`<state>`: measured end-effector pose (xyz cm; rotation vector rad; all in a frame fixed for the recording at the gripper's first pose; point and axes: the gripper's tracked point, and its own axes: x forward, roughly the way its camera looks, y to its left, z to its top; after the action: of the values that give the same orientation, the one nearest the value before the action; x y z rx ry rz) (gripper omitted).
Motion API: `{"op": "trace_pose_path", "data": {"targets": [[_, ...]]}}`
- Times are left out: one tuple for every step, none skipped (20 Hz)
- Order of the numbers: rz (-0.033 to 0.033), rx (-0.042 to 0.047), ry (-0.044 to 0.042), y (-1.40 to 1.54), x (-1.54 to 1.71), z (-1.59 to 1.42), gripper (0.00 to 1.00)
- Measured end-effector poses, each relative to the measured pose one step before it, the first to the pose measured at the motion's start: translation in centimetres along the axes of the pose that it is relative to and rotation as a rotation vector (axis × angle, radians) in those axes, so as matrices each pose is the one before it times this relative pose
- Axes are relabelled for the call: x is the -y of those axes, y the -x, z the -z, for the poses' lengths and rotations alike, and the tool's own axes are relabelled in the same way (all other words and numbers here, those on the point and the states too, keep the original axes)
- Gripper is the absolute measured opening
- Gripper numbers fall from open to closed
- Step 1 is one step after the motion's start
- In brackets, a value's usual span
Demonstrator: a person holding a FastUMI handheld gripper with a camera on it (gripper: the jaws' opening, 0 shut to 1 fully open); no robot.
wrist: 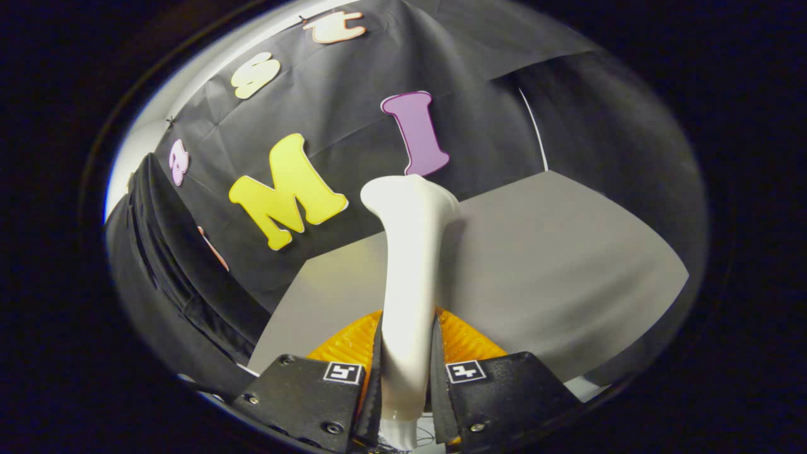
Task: Iron the clothes twice with a garment steamer, once on the left side and once on the right side.
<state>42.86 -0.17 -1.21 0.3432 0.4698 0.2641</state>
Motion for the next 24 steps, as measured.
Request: {"op": "trace_pose_path", "data": {"targets": [[-0.00294,0.00988,0.00592,0.629,-0.444,0.106,0.35],[-0.01194,0.01260,0.00228,0.692,-0.763,-0.195,0.35],[-0.02050,0.01670,0.00275,0.924,-1.044,-0.289,0.35],[-0.00803,0.01933,0.00766,1.161,-1.105,-0.285,0.34],[0.00422,0.03022,0.01454,1.125,-0.966,-0.461,0.34],[0.00407,0.02845,0.00984,0.927,-1.051,-0.560,0.34],[-0.00134,0.02814,0.00271,1.161,-1.578,-0.624,0.34],[-0.00843,0.02764,0.00630,1.365,-1.841,-0.617,0.34],[-0.00060,0.02695,0.00851,1.215,-1.735,-0.641,0.34],[0.00389,0.02667,0.01498,0.951,-1.526,-0.589,0.34],[-0.00007,0.02608,0.01453,0.855,-1.761,-0.693,0.34],[-0.00711,0.02337,0.00519,0.580,-2.072,-0.203,0.34],[-0.01368,0.02078,0.00435,0.454,-2.159,-0.522,0.34],[-0.01197,0.01955,0.00826,0.438,-2.390,-0.505,0.34],[-0.00769,0.01723,0.00725,0.361,-1.750,-0.276,0.34],[-0.00878,0.01881,0.01123,0.279,-1.971,-0.608,0.34],[-0.01326,0.01882,0.01731,0.190,-2.488,-0.432,0.34],[-0.01442,0.01349,0.01164,0.111,-2.199,-0.488,0.34],[-0.01480,0.01274,0.00578,0.070,-2.050,-0.349,0.34],[-0.01622,0.01495,-0.00009,0.053,-2.118,-0.429,0.34],[-0.01492,0.01144,0.00063,-0.145,-1.969,-0.383,0.34],[-0.01297,0.01017,0.00212,-0.280,-1.737,-0.281,0.34],[-0.01454,0.00374,0.00720,-0.313,-1.651,-0.262,0.34],[-0.01426,0.00048,0.00365,-0.366,-1.461,0.072,0.34]]}}
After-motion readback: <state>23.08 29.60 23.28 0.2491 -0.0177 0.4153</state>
